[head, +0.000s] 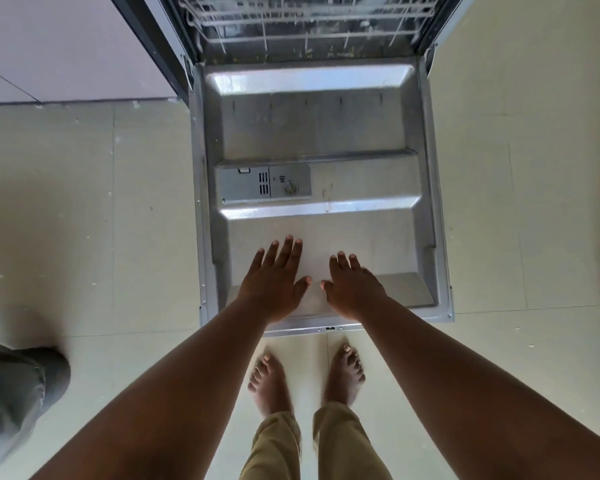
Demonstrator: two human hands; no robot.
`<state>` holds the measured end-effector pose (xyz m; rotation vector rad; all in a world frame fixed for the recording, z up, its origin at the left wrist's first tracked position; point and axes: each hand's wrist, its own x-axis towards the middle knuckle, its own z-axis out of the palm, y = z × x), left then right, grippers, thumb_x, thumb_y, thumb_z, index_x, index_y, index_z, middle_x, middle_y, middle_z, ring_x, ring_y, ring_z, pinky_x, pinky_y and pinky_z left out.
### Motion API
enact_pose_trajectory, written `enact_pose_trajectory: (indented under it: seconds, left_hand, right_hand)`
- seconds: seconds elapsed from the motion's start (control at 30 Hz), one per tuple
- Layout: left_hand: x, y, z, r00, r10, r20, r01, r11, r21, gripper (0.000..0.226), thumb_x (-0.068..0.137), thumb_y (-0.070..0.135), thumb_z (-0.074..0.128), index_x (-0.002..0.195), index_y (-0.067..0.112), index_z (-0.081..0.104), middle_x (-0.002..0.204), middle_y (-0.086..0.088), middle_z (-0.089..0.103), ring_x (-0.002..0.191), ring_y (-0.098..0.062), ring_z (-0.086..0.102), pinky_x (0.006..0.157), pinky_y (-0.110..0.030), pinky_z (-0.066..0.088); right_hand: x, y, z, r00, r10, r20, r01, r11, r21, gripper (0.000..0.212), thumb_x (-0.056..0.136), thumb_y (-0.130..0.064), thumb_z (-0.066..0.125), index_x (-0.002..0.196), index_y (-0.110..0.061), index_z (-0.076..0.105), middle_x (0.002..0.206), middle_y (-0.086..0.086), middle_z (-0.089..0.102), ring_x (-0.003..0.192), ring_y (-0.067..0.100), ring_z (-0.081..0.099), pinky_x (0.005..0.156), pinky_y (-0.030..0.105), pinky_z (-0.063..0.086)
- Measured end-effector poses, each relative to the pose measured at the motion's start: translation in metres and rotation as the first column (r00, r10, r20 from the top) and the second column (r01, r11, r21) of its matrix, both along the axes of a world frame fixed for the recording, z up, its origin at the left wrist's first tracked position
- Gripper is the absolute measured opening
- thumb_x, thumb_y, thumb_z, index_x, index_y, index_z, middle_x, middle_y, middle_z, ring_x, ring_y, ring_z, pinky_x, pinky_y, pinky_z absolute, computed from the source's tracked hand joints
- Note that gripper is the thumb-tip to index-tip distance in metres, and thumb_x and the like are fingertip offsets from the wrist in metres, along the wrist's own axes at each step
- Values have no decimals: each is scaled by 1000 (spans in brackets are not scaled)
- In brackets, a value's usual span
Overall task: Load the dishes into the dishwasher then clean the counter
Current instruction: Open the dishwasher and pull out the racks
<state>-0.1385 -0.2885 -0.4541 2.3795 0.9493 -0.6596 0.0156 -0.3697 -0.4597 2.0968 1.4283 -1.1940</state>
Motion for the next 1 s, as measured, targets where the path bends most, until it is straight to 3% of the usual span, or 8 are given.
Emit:
enact_pose_trajectory:
  seconds: [0.2,0.37,0.5,0.77,0.93,1.0]
  left_hand:
    - [0,39,69,994,10,111,-23,992,120,83,82,63,-9,151,18,-16,160,-7,-16,147,-26,-15,120,-39,-5]
    - [39,113,159,951,-38,308,-71,940,333,78,90,61,6,151,17,-14,161,-10,-11,148,-29,-10,119,-41,-3]
    - [73,182,242,902,-194,387,-72,814,576,79,95,60,17,154,12,-4,161,-14,-6,148,-33,-5,120,-47,1]
    - [124,287,393,909,-326,261,-85,467,880,86,93,67,15,153,9,-6,161,-18,-6,147,-40,-4,117,-53,-2]
    - [160,342,427,937,-314,153,-12,408,913,86,93,65,21,153,12,-12,161,-13,-12,148,-33,-11,119,-50,-4]
    - [176,361,436,926,-365,98,54,384,922,85,93,65,23,154,13,-6,162,-14,-3,148,-34,0,119,-50,-2]
  right_hand:
    - [-15,28,54,994,-103,-32,106,988,109,63,104,-41,26,155,-8,7,163,10,4,150,30,3,120,44,16]
    - [-14,53,105,994,-111,-10,111,974,198,63,104,-41,26,155,-8,9,163,10,6,150,28,5,119,43,15]
    - [-4,77,139,991,-131,-1,126,953,276,62,104,-41,27,155,-9,10,164,8,4,150,27,3,120,41,13]
    - [27,135,187,981,-192,-2,173,881,441,61,104,-39,29,155,-10,11,163,8,7,150,28,5,120,40,15]
    - [47,166,196,978,-207,-7,184,854,487,62,104,-41,29,154,-8,12,163,10,9,150,30,8,119,43,18]
    - [55,177,192,975,-222,-21,205,852,482,63,104,-41,28,154,-7,12,163,11,8,149,31,8,118,43,19]
